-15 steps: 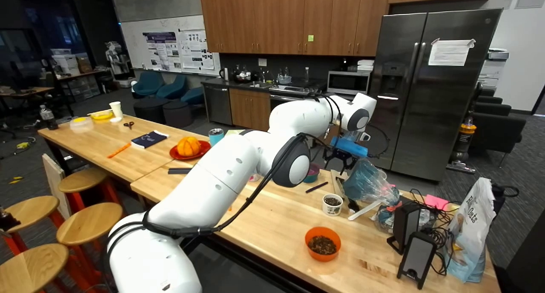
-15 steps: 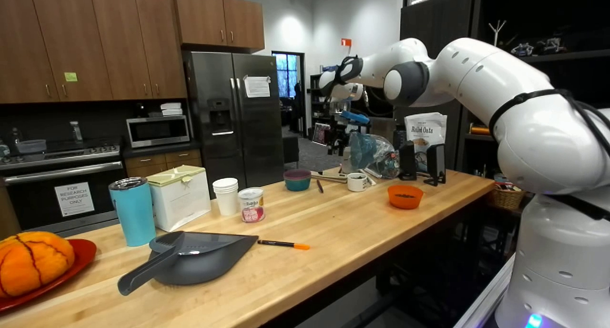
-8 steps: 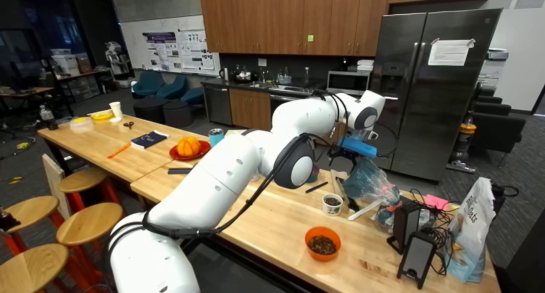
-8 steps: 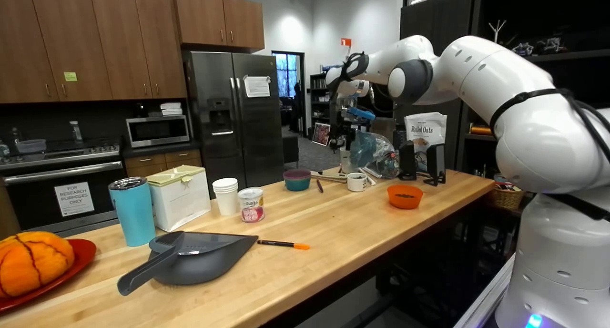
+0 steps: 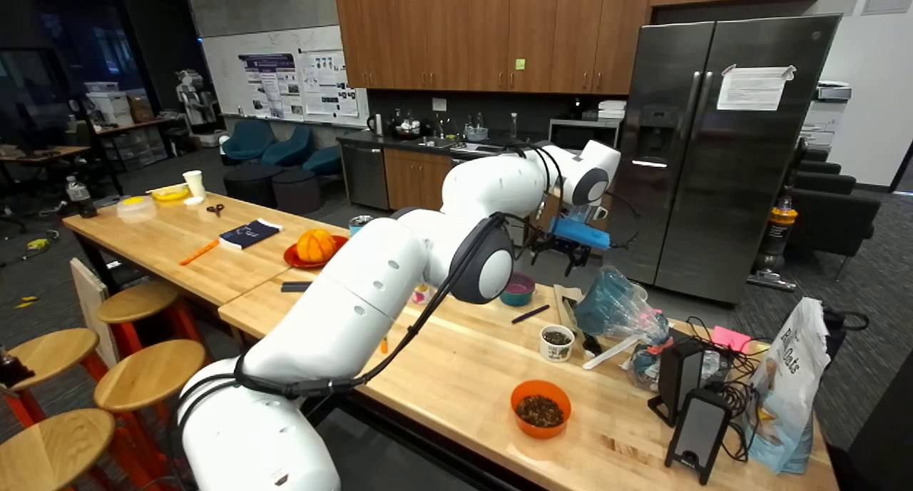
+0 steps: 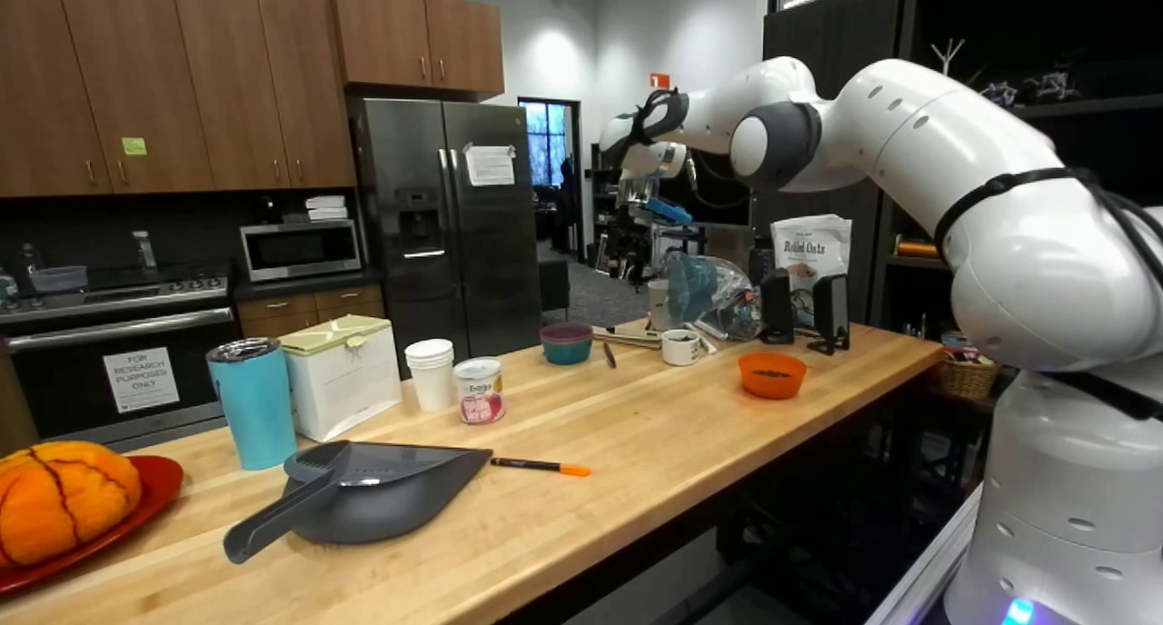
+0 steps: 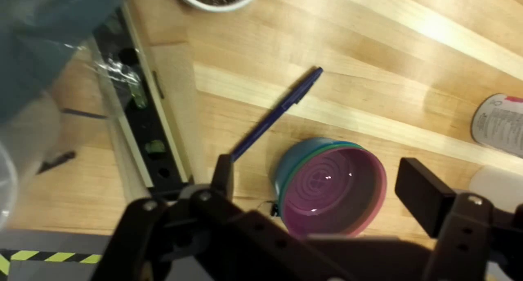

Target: Put the pen in the bowl

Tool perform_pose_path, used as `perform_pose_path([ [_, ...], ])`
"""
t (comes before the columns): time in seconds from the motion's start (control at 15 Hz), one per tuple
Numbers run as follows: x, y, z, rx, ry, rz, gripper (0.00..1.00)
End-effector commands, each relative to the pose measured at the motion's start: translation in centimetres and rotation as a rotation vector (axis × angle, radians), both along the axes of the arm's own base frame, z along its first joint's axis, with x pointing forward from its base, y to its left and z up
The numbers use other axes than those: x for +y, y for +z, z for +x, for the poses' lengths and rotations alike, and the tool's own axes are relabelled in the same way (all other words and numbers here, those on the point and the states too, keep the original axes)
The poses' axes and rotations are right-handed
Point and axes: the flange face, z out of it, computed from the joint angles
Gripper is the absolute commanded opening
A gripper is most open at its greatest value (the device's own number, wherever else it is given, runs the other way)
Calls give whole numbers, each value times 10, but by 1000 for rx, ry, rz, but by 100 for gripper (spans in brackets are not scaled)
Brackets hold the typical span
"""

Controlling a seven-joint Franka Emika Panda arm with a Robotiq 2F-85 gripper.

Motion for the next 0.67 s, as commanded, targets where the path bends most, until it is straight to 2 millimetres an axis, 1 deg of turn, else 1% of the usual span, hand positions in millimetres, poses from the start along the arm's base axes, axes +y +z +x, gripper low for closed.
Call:
perform_pose_path([
  [0.0, 54, 12, -1, -9, 3, 47, 100],
  [0.07, 61, 11, -4, -20, -27, 66, 100],
  [0.2, 69, 6, -5, -44, -116, 84, 100],
  [0.33, 69, -5, -8, -54, -236, 91, 100],
  [0.47, 65, -12, -18, -57, -344, 88, 100],
  [0.6, 62, -18, -30, -54, -408, 67, 100],
])
